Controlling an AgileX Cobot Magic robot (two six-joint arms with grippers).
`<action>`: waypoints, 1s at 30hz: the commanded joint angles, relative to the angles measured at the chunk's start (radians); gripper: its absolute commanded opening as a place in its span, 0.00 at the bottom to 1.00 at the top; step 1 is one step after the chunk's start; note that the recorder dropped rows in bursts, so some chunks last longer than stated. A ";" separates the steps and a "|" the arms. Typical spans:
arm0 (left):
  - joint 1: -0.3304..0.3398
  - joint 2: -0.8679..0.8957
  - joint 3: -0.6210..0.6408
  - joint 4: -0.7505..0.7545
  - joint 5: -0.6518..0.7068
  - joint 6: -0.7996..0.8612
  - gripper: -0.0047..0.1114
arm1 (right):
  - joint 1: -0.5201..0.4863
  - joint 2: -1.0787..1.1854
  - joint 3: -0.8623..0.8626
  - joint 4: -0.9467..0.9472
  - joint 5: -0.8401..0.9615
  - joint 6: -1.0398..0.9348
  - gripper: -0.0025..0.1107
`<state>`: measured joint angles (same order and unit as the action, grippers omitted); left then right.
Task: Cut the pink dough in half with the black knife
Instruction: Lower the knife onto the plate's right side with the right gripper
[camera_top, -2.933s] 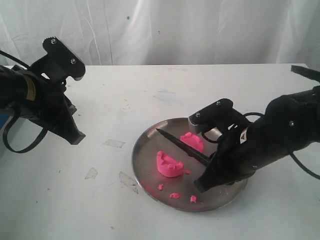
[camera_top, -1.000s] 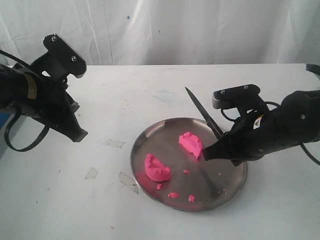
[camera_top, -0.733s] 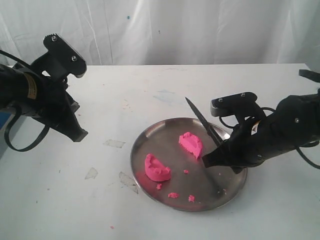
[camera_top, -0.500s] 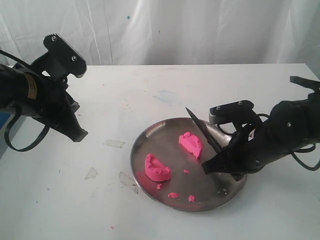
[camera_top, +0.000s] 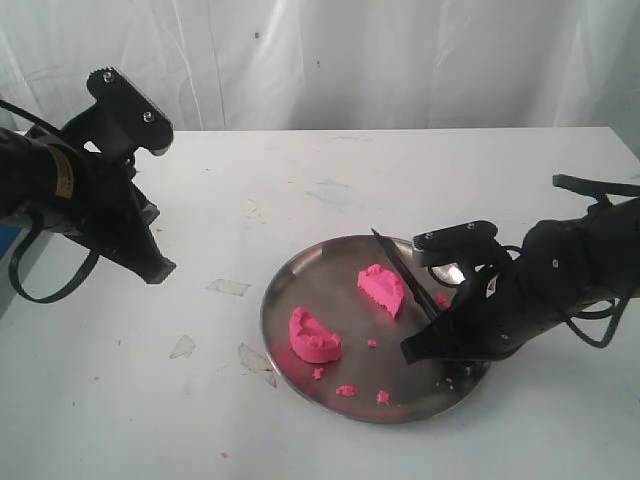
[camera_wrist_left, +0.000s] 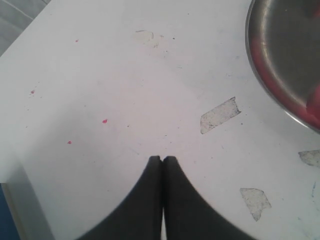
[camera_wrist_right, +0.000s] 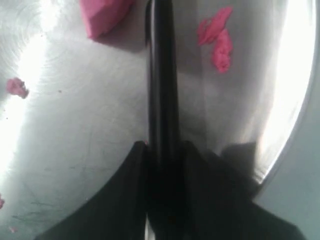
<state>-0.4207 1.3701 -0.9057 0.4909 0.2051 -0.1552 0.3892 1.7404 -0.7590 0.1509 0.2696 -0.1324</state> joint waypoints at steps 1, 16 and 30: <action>0.000 -0.007 0.008 -0.007 0.001 -0.006 0.04 | -0.008 0.007 0.003 -0.003 -0.009 0.006 0.02; 0.000 -0.007 0.008 -0.011 0.001 -0.006 0.04 | -0.008 0.007 0.003 0.039 -0.011 0.006 0.22; 0.000 -0.007 0.008 -0.011 0.003 -0.006 0.04 | -0.008 0.007 0.003 0.083 -0.016 0.006 0.40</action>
<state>-0.4207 1.3701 -0.9057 0.4909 0.2051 -0.1552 0.3892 1.7421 -0.7590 0.2300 0.2542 -0.1324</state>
